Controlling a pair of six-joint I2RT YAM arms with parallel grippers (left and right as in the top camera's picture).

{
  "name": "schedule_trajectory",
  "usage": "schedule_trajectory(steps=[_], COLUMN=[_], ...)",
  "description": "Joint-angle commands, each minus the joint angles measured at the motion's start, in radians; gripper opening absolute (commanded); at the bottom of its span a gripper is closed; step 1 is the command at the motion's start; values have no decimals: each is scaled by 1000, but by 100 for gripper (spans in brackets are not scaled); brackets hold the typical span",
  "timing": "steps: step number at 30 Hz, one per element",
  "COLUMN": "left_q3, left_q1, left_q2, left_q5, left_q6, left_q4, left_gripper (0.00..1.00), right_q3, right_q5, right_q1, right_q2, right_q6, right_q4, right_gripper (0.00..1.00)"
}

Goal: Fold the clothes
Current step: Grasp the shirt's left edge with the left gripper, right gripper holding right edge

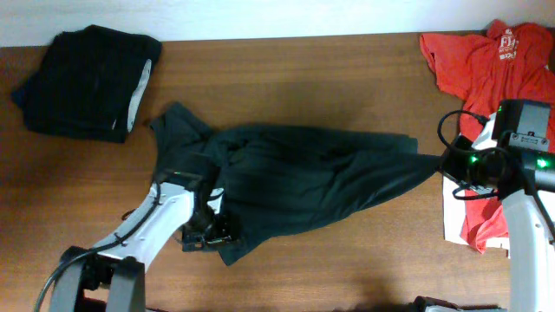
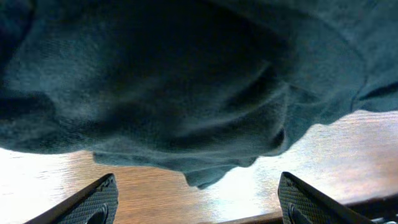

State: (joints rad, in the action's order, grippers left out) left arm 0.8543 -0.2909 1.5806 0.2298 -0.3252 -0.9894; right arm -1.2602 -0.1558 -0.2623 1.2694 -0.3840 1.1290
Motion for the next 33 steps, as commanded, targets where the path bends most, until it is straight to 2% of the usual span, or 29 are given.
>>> schedule_trajectory(steps=[1,5,9,15,16,18,21,26,28,30,33], left_q3=[-5,-19,-23,-24,-24,-13,38,124,130,130,130], left_q1=[-31,-24,-35,-105,-107,-106,-106,-106,-106,-106,-106], left_q2=[14,15,44,116,116,116,115,109,109,109,109], left_q5=[-126,-129,-95,-88,-88,-88,-98,-135,-149,-188,-193], left_q6=[-71,-73,-75,-75,-76,-76,-75,-75,-75,-75,-74], left_q4=[5,18,20,48,51,50,31,-45,-52,-52,-43], left_gripper=[82,80,70,67,57,27,17,17,27,43,45], right_q3=[-8,-8,-8,-8,-8,-8,-8,-8,-8,-8,-8], right_q5=[3,2,2,3,3,3,3,10,10,10,10], right_q1=[-6,-6,-6,-6,-6,-6,-6,-6,-6,-6,-6], right_q2=[0,0,0,0,0,0,0,0,0,0,0], right_q6=[13,13,13,13,13,13,13,14,14,14,14], right_q4=[-2,-3,-3,-8,-11,-11,-11,-11,-11,-11,-11], right_gripper=[4,4,4,4,4,4,4,5,5,5,5])
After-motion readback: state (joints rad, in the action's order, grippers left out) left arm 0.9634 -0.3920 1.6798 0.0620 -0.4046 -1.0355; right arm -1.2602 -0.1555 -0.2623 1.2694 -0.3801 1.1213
